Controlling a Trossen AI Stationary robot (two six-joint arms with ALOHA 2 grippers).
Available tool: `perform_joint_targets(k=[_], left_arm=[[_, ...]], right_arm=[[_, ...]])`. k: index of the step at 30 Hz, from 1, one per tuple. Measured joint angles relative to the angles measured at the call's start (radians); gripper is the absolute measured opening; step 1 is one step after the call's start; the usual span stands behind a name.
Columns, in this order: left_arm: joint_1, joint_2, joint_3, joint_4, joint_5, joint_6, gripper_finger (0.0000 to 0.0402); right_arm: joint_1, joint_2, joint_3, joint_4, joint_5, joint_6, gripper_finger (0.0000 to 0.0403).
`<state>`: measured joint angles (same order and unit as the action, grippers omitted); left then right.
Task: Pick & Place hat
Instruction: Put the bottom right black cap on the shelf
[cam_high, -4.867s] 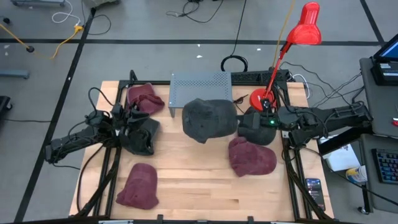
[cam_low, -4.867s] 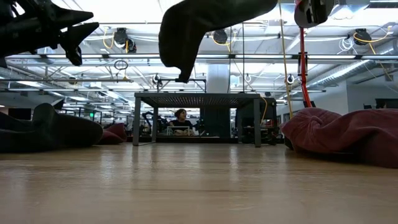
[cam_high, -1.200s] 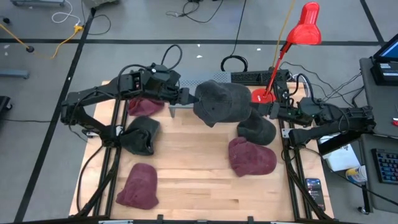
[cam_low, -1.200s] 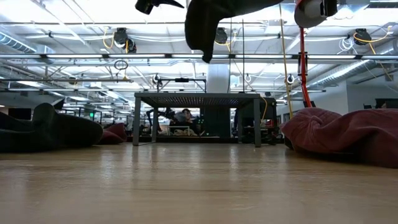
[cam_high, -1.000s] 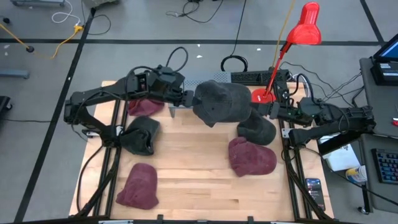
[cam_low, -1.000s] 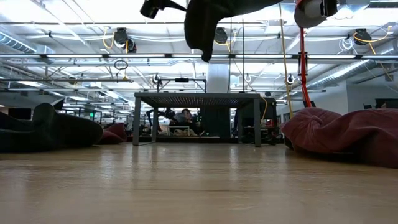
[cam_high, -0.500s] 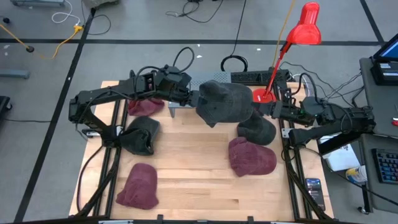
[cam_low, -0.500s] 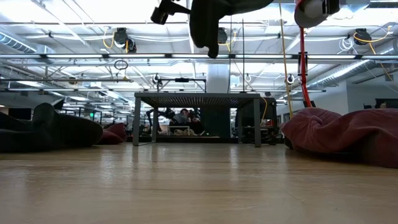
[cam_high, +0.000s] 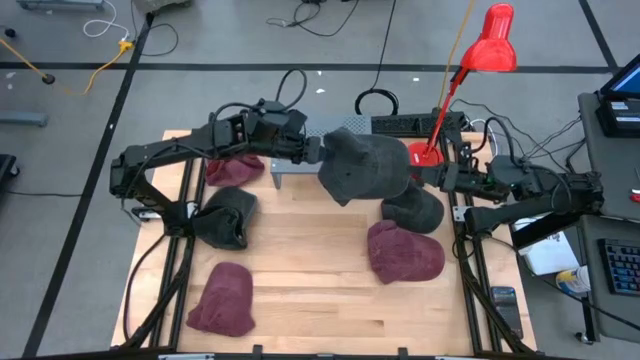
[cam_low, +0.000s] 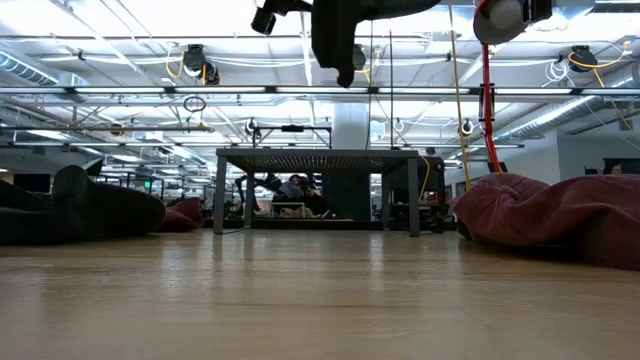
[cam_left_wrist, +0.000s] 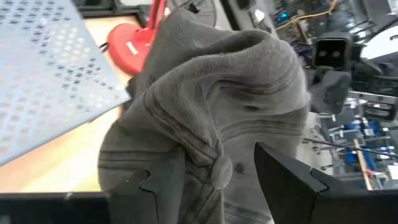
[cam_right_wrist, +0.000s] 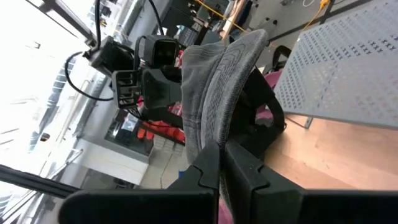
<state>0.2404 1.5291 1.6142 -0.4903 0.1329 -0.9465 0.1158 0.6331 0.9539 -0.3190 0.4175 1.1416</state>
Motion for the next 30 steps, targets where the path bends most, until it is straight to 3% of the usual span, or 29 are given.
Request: perform_joint_targets(k=[16, 27, 30], left_arm=[[-0.001, 0.003, 0.0, 0.031, 0.123, -0.061, 0.0138], [-0.001, 0.003, 0.0, 0.04, 0.195, -0.044, 0.0023], [-0.001, 0.003, 0.0, 0.091, 0.237, -0.04, 0.002]], right_arm=[[-0.005, -0.004, 0.0, 0.0, 0.005, -0.012, 0.0], [-0.005, -0.004, 0.0, 0.0, 0.005, -0.036, 0.0001], [-0.005, -0.004, 0.0, 0.0, -0.01, -0.113, 0.0012]])
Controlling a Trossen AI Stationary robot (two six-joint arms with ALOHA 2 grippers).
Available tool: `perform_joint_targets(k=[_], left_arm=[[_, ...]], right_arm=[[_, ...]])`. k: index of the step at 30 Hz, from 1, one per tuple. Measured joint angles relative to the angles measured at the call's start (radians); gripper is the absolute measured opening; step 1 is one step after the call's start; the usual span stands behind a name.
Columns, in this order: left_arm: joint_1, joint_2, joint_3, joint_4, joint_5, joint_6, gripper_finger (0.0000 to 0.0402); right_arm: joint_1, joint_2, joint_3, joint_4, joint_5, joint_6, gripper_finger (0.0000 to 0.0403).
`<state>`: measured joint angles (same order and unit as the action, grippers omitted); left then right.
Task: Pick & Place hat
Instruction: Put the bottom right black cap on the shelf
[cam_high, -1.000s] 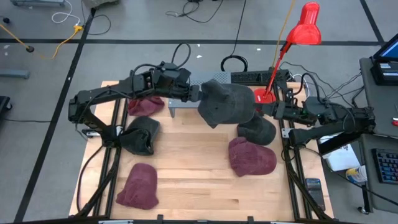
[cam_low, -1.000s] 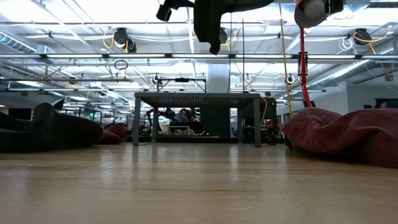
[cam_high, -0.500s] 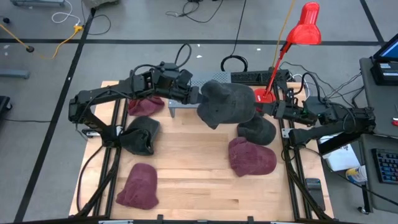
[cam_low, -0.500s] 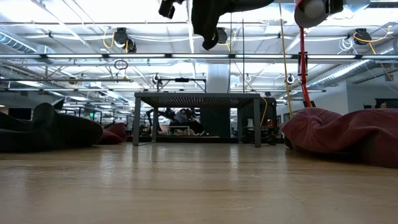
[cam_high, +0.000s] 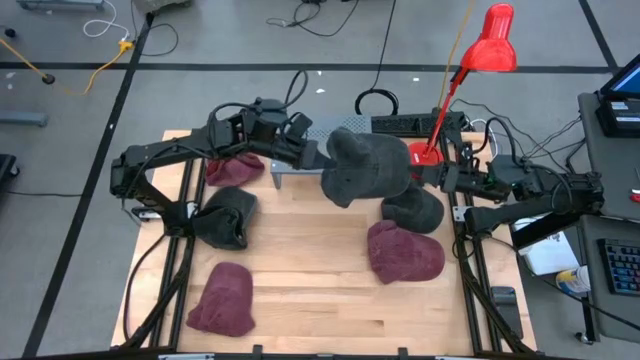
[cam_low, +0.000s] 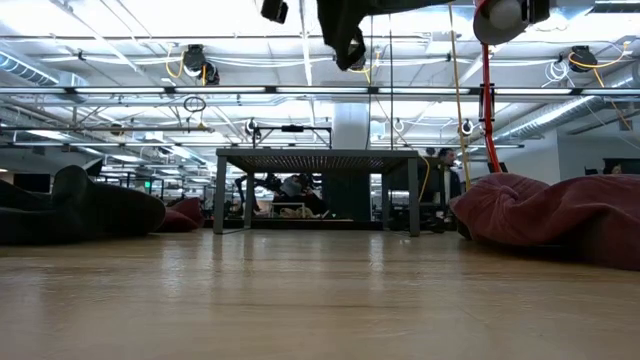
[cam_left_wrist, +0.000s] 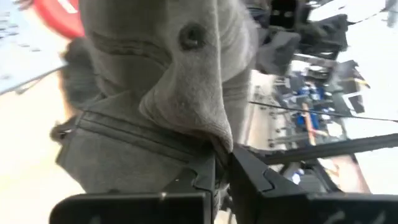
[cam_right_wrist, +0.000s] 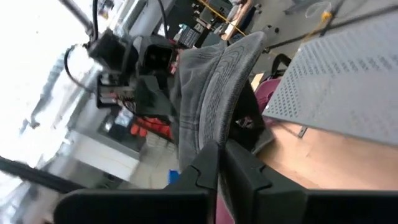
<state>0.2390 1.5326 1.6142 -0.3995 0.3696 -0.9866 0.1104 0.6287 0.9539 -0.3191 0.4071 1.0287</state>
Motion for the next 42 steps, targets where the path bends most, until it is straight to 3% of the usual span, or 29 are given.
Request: perform_joint_targets(k=[12, 22, 35, 42], left_arm=[[0.05, -0.003, 0.0, 0.291, 0.216, -0.037, 0.002], [0.141, -0.003, 0.0, 0.431, 0.374, -0.022, 0.002], [0.276, -0.004, 0.0, 0.423, 0.582, 0.22, 0.002], [0.33, -0.004, 0.0, 0.283, 0.517, 0.232, 0.002]], right_arm=[[0.0, -0.003, 0.0, -0.074, -0.102, -0.218, 0.009], [0.002, 0.001, 0.0, -0.208, -0.177, -0.323, 0.0097], [0.002, 0.031, 0.0, -0.045, -0.175, -0.712, 0.0093], [0.002, 0.066, 0.0, 0.054, -0.174, -0.78, 0.0089]])
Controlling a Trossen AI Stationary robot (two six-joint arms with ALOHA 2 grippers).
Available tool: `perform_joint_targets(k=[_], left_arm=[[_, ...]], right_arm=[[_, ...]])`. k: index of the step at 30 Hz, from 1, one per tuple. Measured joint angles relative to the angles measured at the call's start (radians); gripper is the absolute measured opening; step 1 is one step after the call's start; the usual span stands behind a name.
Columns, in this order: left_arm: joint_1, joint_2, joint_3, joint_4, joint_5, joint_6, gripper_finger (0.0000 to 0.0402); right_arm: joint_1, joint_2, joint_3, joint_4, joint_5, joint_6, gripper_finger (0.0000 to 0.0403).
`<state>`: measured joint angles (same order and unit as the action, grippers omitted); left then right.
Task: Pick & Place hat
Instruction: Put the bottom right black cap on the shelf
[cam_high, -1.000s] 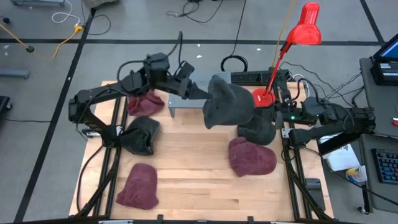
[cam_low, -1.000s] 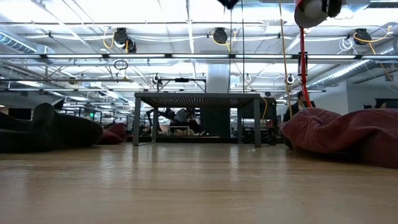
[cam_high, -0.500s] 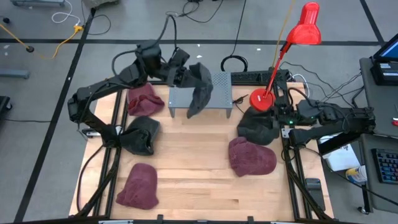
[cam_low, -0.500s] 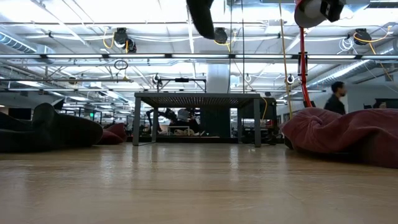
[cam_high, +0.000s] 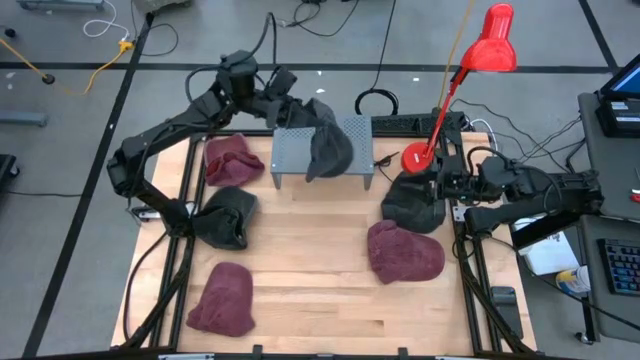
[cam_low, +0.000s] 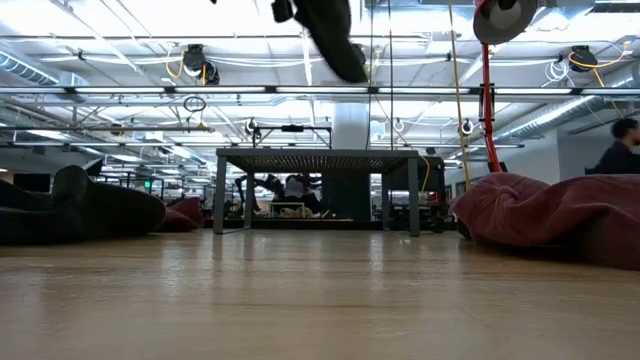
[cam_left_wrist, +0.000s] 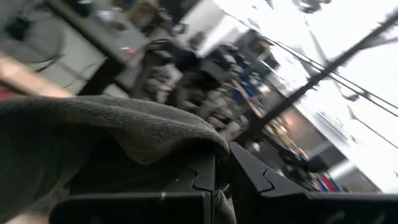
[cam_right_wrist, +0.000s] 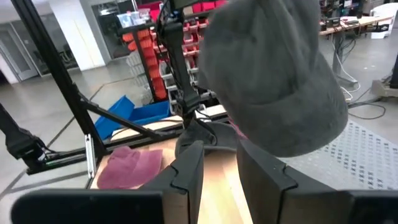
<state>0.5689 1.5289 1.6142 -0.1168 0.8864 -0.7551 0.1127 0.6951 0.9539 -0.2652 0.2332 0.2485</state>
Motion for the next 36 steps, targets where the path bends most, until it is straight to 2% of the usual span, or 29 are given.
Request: perform_joint_targets(k=[3, 6, 12, 19, 26, 30, 36], left_arm=[[0.03, 0.009, 0.0, -0.032, -0.056, -0.028, 0.002], [0.056, 0.026, 0.0, -0.049, -0.068, -0.079, 0.002], [0.072, 0.091, 0.011, -0.038, -0.014, -0.156, 0.002], [0.077, 0.233, 0.211, -0.052, 0.068, -0.137, 0.002], [0.09, 0.399, 0.438, -0.162, 0.159, -0.11, 0.002], [0.089, 0.453, 0.49, -0.172, 0.168, -0.091, 0.002], [0.097, 0.504, 0.495, -0.213, 0.169, -0.047, 0.002]], right_arm=[[0.0, 0.014, 0.0, 0.034, 0.0, 0.022, 0.0089], [0.0, 0.023, 0.0, 0.054, 0.0, 0.038, 0.0089], [0.0, 0.025, 0.0, 0.071, 0.0, 0.038, 0.0089], [0.0, 0.025, 0.0, 0.07, 0.0, 0.035, 0.0089], [0.0, 0.025, 0.0, 0.07, 0.0, 0.006, 0.0089], [0.0, 0.025, 0.0, 0.07, 0.0, -0.024, 0.0089], [0.0, 0.025, 0.0, 0.065, 0.0, -0.029, 0.0089]])
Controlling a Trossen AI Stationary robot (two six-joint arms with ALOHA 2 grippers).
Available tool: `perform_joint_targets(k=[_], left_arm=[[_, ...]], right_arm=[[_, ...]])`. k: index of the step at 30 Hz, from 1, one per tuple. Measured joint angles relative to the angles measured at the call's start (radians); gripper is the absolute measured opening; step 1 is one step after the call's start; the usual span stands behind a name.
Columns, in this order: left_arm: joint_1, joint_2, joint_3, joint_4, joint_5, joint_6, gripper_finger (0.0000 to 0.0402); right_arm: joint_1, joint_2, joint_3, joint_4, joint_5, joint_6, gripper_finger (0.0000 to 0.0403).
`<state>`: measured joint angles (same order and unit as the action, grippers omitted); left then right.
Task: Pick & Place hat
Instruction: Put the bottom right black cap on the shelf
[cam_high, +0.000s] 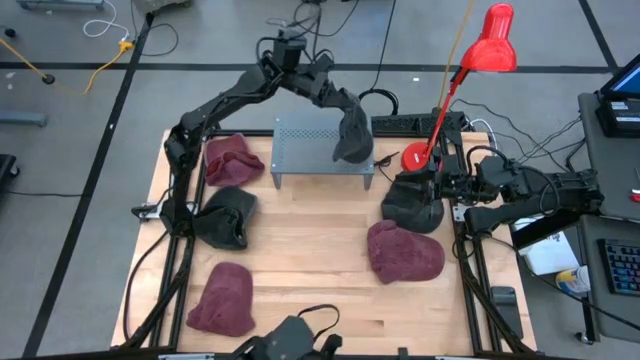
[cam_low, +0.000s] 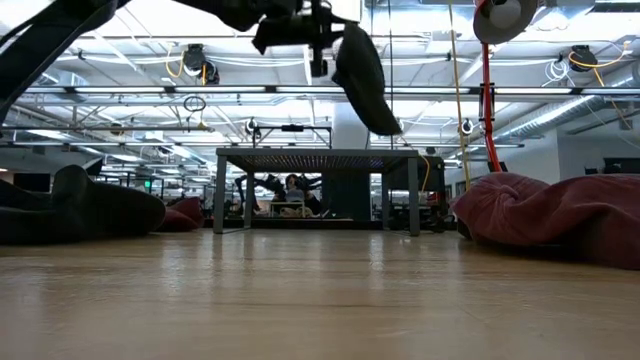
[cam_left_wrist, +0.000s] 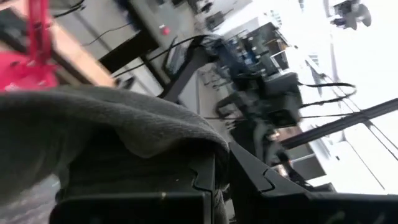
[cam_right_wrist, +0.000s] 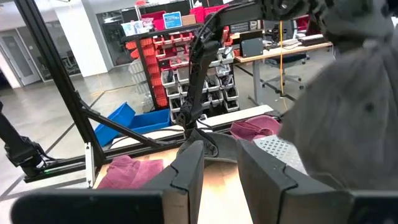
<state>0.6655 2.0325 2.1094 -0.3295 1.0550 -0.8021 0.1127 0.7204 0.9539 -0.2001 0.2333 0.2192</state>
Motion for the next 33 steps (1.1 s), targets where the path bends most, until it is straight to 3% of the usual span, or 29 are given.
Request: perform_joint_targets(k=[22, 33], left_arm=[[0.053, 0.055, 0.0, -0.386, -0.245, 0.147, 0.002], [0.055, 0.055, 0.0, -0.519, -0.351, 0.119, 0.002]], right_arm=[[0.0, 0.0, 0.0, 0.0, 0.0, -0.02, 0.0089], [0.0, 0.0, 0.0, 0.0, 0.0, -0.049, 0.0089]])
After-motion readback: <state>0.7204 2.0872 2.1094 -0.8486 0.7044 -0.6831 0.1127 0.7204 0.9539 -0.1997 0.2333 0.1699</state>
